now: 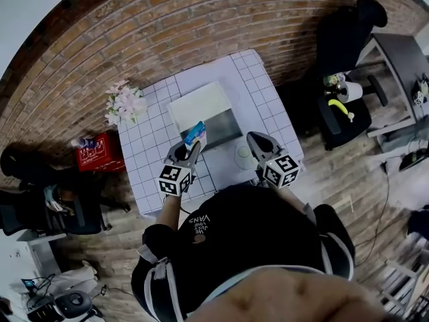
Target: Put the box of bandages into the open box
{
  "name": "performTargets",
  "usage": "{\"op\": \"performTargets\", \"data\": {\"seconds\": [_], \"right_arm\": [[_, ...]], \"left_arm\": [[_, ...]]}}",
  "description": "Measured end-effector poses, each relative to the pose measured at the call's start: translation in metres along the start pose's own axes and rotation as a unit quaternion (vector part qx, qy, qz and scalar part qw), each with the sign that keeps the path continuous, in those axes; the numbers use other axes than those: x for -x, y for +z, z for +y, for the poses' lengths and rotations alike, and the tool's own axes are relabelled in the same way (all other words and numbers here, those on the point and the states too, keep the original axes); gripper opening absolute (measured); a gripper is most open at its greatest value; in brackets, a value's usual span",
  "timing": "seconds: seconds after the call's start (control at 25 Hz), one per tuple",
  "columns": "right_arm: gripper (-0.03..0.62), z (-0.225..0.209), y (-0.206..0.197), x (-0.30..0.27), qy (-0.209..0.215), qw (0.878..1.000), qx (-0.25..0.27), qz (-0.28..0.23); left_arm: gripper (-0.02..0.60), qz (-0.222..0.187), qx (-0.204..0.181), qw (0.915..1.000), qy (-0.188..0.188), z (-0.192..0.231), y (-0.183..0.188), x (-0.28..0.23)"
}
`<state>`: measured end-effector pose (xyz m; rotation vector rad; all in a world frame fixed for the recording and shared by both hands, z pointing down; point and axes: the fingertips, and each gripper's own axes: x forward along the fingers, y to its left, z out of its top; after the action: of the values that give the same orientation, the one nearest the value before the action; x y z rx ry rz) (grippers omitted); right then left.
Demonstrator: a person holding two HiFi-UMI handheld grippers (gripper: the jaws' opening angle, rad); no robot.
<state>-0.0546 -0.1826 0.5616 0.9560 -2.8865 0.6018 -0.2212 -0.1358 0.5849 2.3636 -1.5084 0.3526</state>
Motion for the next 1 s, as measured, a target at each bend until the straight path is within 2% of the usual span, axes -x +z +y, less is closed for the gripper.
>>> {"op": "performTargets", "data": {"seconds": [0.28,0.56,1.0], "right_arm": [[-0.003,-0.010,-0.004,0.019,-0.034,0.999,-0.009,-0.010],[-0.003,-0.024,-0.003,0.036,-0.058,0.998,-0.010,-0.016],[-0.003,-0.033,-0.003,0.049,-0.064,0.998,-0.021,-0.009]], "left_arm": [[0.080,0.036,-0.036,0.9979,-0.041,-0.009,-0.007,-0.024],[0.080,0.074,-0.070,0.9927,-0.065,-0.012,-0.016,-0.045],[0.080,0.155,-0.106,0.9769,-0.103,-0.016,-0.036,-0.065]]}}
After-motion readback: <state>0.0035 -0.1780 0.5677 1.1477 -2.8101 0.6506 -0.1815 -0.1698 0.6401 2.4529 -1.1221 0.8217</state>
